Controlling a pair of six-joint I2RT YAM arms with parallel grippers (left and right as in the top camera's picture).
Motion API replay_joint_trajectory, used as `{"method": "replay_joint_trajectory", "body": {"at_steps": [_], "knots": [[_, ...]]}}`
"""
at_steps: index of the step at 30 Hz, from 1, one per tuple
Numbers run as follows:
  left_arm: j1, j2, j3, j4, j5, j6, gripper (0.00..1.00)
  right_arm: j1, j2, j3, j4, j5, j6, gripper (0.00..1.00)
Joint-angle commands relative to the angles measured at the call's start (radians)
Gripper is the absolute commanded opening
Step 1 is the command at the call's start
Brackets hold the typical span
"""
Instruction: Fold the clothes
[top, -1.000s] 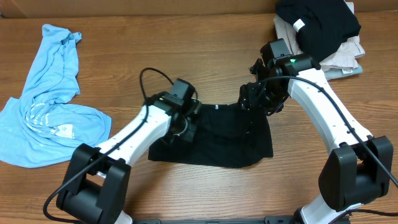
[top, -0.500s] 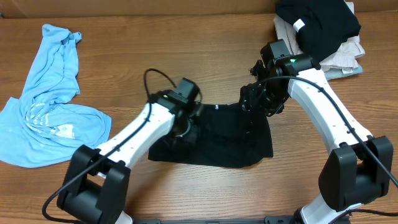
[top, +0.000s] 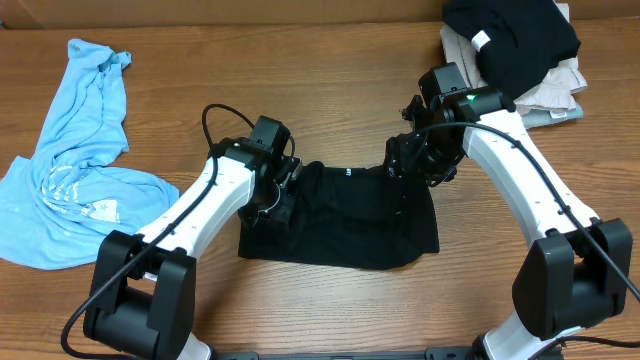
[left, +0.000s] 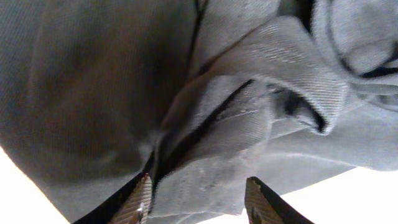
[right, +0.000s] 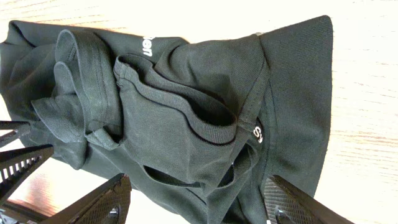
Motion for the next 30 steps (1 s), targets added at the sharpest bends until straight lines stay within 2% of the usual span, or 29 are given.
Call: {"method": "replay_joint_trajectory", "body": {"at_steps": [1,4,9,10,13,17,23,27,30], "knots": [[0.004,-0.004,-0.03,0.001,-0.053,0.032,0.52,0.003,-0.034,0.006,0.002,0.01,-0.005,0.73],[0.004,-0.004,-0.05,0.017,-0.051,0.029,0.51,0.003,-0.034,0.006,0.003,0.01,-0.005,0.73],[0.004,-0.004,-0.097,0.045,-0.051,0.014,0.43,0.003,-0.034,0.006,0.002,0.01,-0.005,0.73],[0.004,-0.004,-0.1,0.045,-0.051,0.013,0.39,0.003,-0.034,0.006,0.003,0.01,-0.005,0.73],[0.004,-0.004,-0.098,0.048,-0.051,0.013,0.18,0.003,-0.034,0.006,0.005,0.01,-0.005,0.73],[0.004,-0.005,-0.071,0.04,-0.019,0.012,0.06,0.003,-0.034,0.006,0.008,0.009,-0.005,0.74],[0.003,-0.005,0.06,-0.057,0.01,0.009,0.04,0.003,-0.034,0.006,0.01,0.01,-0.005,0.74],[-0.007,-0.005,0.145,-0.099,0.084,0.01,0.04,-0.001,-0.035,0.006,0.018,0.01,0.001,0.59],[-0.032,-0.005,0.154,-0.088,0.182,0.009,0.04,-0.015,-0.037,0.02,0.02,0.008,0.008,0.57]]}}
